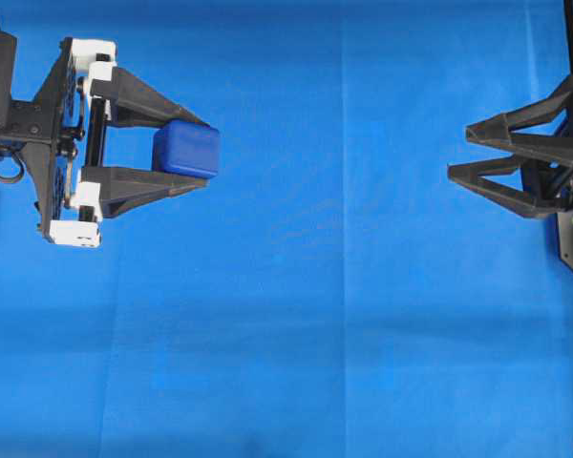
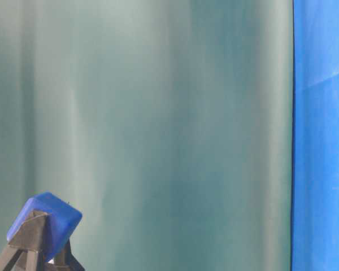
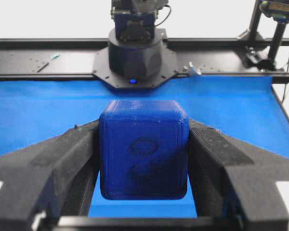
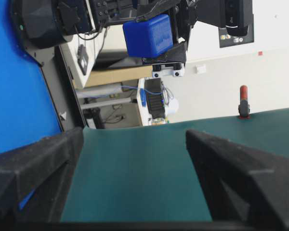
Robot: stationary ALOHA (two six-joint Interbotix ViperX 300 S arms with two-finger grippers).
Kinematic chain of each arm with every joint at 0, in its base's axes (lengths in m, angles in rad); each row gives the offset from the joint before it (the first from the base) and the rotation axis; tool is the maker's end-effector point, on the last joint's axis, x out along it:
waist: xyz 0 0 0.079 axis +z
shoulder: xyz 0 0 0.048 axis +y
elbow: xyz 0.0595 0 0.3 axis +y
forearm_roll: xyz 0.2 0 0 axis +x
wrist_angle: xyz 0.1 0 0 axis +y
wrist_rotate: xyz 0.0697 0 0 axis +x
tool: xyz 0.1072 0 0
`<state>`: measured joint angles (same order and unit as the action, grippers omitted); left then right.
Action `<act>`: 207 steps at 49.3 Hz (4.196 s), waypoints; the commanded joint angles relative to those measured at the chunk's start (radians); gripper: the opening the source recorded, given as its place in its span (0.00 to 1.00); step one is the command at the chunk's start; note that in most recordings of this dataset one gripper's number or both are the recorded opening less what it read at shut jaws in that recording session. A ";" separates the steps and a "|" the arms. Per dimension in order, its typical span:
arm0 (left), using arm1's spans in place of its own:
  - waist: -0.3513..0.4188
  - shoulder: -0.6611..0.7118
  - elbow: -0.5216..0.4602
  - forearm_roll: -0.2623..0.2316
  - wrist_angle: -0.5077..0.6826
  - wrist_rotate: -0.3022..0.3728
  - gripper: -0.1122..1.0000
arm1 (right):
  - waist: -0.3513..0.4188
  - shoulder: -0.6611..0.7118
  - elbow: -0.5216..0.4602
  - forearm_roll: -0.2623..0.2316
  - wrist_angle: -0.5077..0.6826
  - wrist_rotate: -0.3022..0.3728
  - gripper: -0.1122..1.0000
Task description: Handover the blue block to the right arm after grasping it with the left arm, then place it in the designated position.
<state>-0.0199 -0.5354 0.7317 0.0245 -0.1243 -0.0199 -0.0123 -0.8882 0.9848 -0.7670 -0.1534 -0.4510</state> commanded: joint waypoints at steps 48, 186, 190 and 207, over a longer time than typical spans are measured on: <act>0.008 -0.029 -0.009 -0.002 0.000 -0.003 0.51 | 0.002 0.169 -0.117 0.000 -0.028 0.002 0.95; 0.006 -0.021 -0.015 -0.005 0.028 -0.028 0.66 | -0.038 0.824 -0.739 0.002 -0.031 -0.040 0.61; 0.005 -0.023 -0.015 -0.005 0.026 -0.029 0.85 | -0.038 0.824 -0.739 0.003 -0.032 -0.040 0.61; 0.005 -0.028 -0.014 -0.006 0.021 -0.031 0.94 | -0.037 0.815 -0.729 0.011 -0.011 -0.040 0.61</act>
<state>-0.0123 -0.5446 0.7317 0.0184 -0.0920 -0.0522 -0.0491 -0.0506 0.2746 -0.7624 -0.1703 -0.4939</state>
